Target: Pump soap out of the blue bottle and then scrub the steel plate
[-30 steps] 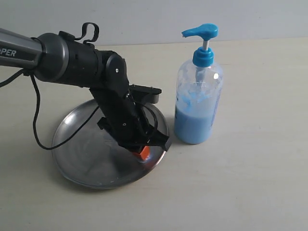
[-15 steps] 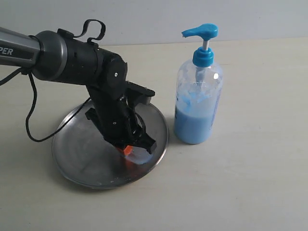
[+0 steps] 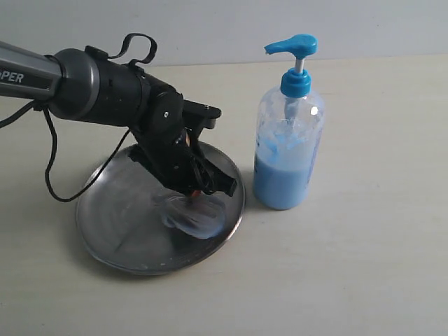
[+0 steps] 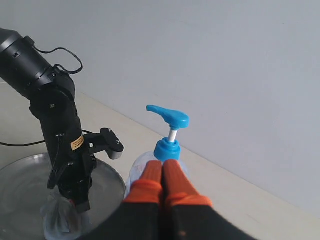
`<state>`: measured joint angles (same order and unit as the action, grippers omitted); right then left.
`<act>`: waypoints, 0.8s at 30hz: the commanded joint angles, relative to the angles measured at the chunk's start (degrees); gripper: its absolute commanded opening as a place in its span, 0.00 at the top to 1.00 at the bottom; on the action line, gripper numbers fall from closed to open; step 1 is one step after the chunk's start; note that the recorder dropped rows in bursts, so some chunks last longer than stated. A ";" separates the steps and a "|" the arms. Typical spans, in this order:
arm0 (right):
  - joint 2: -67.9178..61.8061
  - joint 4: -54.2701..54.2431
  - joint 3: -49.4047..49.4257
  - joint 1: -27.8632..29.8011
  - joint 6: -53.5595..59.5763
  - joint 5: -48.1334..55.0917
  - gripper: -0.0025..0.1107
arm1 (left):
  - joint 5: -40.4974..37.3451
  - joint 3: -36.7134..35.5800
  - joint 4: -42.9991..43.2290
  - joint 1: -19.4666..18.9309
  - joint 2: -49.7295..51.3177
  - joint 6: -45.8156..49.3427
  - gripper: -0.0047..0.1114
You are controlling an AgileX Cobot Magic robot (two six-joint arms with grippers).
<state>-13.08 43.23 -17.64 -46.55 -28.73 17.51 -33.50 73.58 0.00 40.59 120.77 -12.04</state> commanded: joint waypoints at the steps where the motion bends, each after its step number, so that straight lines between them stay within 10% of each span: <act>1: 0.19 0.45 0.19 -0.11 0.18 -0.66 0.98 | -3.49 -1.44 -13.65 0.17 2.32 10.96 0.96; 15: 1.77 0.54 0.19 -0.11 0.18 -0.54 0.98 | -15.27 -1.44 -15.56 0.05 1.14 19.70 0.96; 24: 1.51 0.54 0.19 -0.11 0.18 0.26 0.98 | -14.12 -1.44 -5.49 0.05 -6.95 8.45 0.96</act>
<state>-11.77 43.23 -17.64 -46.55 -28.73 17.51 -47.68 72.27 -8.84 40.59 117.25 0.00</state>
